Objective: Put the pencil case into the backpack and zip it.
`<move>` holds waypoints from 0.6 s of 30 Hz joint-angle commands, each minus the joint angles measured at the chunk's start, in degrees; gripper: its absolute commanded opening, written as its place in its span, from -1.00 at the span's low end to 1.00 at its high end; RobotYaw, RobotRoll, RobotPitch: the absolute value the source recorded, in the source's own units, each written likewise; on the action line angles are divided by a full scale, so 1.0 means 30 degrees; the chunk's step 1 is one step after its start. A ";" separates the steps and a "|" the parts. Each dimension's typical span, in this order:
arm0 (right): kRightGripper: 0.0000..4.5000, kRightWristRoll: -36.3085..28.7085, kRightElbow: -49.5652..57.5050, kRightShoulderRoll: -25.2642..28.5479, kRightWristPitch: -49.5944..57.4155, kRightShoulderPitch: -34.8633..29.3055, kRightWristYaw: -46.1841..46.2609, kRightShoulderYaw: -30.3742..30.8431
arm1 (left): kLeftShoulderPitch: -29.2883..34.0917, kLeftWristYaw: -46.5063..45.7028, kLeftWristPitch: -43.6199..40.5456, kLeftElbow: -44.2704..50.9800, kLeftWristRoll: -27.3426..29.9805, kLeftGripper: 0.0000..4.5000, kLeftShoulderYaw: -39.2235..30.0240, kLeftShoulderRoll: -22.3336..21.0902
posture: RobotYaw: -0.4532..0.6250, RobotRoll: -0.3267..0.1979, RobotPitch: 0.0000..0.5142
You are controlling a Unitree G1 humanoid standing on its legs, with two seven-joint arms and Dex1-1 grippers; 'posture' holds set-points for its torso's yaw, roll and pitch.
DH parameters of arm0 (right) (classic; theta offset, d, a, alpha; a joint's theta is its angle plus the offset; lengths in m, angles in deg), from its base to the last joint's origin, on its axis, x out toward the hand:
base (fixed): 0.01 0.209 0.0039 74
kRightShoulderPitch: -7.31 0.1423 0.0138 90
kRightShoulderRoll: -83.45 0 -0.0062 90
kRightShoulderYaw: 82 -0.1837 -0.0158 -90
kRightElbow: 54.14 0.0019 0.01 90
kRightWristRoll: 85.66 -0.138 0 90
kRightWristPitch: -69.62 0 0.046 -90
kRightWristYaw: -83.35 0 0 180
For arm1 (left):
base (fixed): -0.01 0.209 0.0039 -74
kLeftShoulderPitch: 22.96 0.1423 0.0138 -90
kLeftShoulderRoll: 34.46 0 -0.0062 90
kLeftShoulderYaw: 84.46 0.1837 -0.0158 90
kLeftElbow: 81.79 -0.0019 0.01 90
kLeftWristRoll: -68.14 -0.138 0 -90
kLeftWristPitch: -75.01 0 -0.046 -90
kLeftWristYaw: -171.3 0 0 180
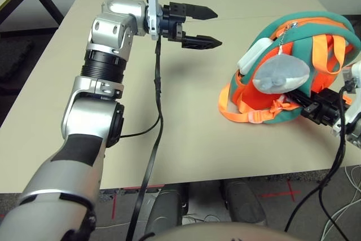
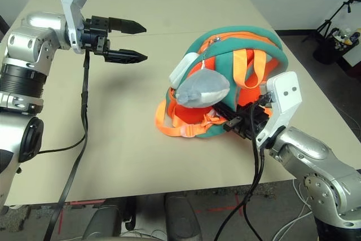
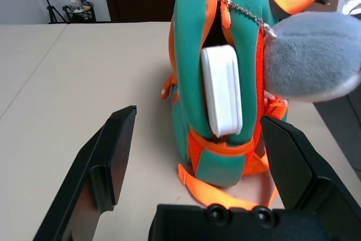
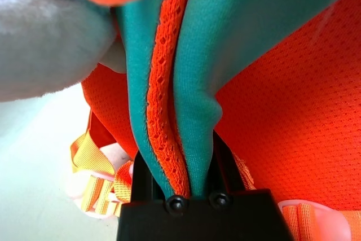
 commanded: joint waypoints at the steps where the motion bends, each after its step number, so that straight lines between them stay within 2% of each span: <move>1: -0.90 -0.0049 0.0329 -0.0281 0.0676 -0.0205 0.0146 0.0023 | 0.0227 -0.0167 -0.0343 0.0266 -0.0086 0.60 0.0551 0.0595 | -0.54 0.25 -0.33; 12: -0.90 -0.0374 0.0911 -0.0806 0.1385 0.0102 0.0788 -0.0116 | 0.0187 0.0099 0.0097 -0.0020 -0.0376 -0.99 0.1726 0.2157 | -0.61 0.25 -0.33; 18: -0.90 -0.0338 0.1060 -0.1021 0.1515 0.0259 0.1030 -0.0060 | 0.0217 0.0169 0.0556 -0.0818 -0.0646 -1.00 0.2044 0.2526 | -0.63 0.25 -0.32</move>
